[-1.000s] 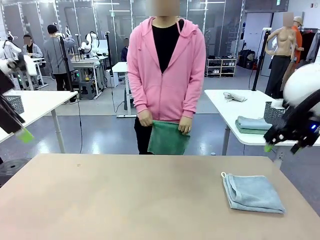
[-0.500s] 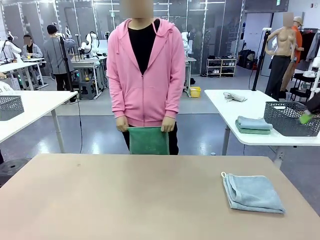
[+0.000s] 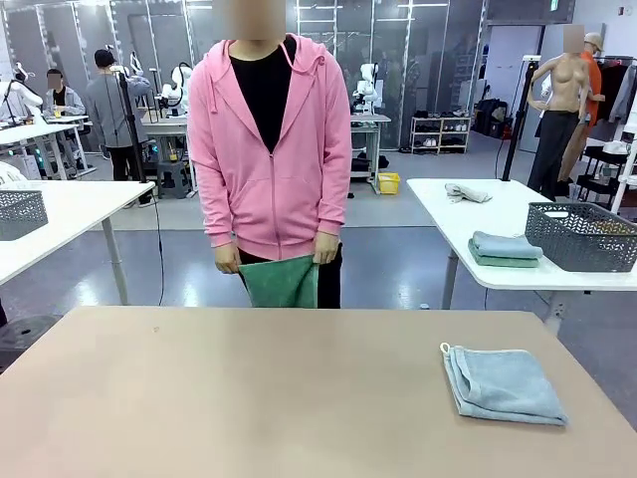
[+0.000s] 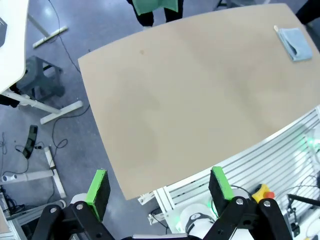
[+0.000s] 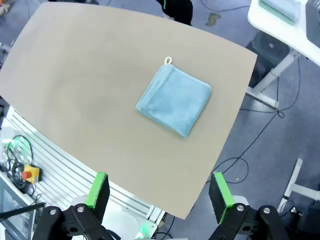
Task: Fold the towels and place them in the basket.
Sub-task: When a person lays out a Towel with hook on the table, fold it in half twice.
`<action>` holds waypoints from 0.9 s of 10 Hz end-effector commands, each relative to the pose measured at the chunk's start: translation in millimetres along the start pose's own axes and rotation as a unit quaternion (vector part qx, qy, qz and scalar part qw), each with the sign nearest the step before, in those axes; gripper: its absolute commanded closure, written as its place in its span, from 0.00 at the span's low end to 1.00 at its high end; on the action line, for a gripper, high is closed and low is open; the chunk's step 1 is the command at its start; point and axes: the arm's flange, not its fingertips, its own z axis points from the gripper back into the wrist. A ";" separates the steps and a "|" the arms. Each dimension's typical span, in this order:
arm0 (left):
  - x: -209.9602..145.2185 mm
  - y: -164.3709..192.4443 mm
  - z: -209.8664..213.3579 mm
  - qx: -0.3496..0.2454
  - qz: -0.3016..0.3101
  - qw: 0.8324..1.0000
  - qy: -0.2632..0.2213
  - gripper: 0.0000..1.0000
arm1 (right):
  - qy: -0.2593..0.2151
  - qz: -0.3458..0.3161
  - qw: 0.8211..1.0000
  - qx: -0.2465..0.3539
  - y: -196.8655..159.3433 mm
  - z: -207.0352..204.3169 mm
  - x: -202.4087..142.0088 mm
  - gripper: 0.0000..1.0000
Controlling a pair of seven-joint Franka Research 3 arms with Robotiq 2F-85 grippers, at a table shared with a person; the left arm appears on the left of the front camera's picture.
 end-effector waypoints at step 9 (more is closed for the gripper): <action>0.0 0.0 0.0 0.000 0.000 1.000 0.000 0.00 | -0.004 0.007 1.000 0.002 5.1 1.8 -4.6 0.00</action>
